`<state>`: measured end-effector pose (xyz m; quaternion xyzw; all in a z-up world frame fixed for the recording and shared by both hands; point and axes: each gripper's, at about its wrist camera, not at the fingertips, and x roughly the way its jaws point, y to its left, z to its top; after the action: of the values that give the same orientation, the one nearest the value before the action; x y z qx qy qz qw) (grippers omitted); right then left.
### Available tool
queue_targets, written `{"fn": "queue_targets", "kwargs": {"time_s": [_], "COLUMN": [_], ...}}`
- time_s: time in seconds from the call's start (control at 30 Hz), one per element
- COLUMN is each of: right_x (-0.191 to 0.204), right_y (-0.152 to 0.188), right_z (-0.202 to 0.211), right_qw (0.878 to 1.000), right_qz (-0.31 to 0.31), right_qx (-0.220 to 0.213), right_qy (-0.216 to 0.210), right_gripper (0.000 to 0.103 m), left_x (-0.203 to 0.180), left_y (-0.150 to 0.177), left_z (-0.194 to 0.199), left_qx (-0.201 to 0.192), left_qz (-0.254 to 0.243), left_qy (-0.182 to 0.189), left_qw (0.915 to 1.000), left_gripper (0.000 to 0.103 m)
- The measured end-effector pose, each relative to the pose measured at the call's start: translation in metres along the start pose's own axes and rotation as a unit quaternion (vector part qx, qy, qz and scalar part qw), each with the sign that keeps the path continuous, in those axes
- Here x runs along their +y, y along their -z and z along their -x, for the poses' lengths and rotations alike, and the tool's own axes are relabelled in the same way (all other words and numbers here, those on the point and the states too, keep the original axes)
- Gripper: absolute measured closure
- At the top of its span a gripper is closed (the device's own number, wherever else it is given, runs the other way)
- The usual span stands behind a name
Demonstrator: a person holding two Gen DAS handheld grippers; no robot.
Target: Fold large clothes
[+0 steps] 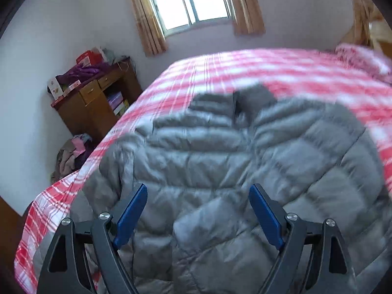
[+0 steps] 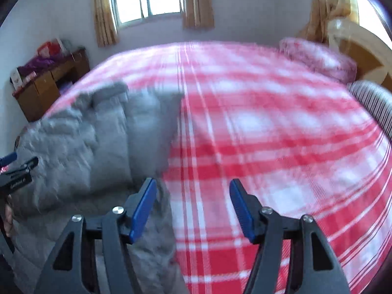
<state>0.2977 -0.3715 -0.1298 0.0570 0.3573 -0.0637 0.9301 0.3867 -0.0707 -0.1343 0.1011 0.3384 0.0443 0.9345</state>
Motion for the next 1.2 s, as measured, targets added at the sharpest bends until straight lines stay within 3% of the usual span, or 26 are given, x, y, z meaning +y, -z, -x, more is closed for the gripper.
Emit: {"fn": "queue_targets", "kwargs": {"time_s": [0.13,0.27,0.33,0.43,0.63,1.07,1.13,1.2], "right_x": [0.030,0.063,0.075,0.091,0.075,0.082,0.083,0.087], "right_y": [-0.034,-0.046,-0.043,-0.029,-0.017,-0.015,-0.016,-0.019], "right_z": [-0.013,-0.058,-0.080,-0.106,-0.135,-0.145,-0.146,-0.142], "right_qw": [0.998,0.995,0.994,0.993,0.995,0.994,0.993,0.992], "right_qz": [0.022,0.048,0.063,0.099,0.067,0.084,0.088,0.101], "right_qx": [-0.050,-0.060,-0.044,-0.017,0.039,0.059,0.061,0.066], "right_qy": [-0.036,-0.058,-0.071,-0.061,-0.064,-0.045,-0.040,-0.031], "right_gripper": [0.039,0.039,0.039,0.039,0.038,0.038,0.038,0.038], "left_x": [-0.014,-0.026,-0.024,-0.021,-0.016,-0.019,-0.019,-0.012], "left_y": [-0.008,-0.002,0.003,0.010,0.015,0.014,0.009,0.008], "left_z": [-0.018,-0.061,-0.083,-0.096,-0.113,-0.118,-0.108,-0.076], "left_qx": [0.000,0.016,0.045,0.060,0.093,0.098,0.106,0.076], "left_qz": [0.019,0.013,0.017,0.023,0.042,0.039,0.022,0.024], "left_qy": [-0.007,-0.055,-0.066,-0.051,-0.032,-0.046,-0.053,-0.036], "left_qw": [0.9998,0.9982,0.9967,0.9966,0.9942,0.9933,0.9927,0.9961], "left_gripper": [0.012,0.012,0.012,0.012,0.005,0.001,0.001,0.001]}}
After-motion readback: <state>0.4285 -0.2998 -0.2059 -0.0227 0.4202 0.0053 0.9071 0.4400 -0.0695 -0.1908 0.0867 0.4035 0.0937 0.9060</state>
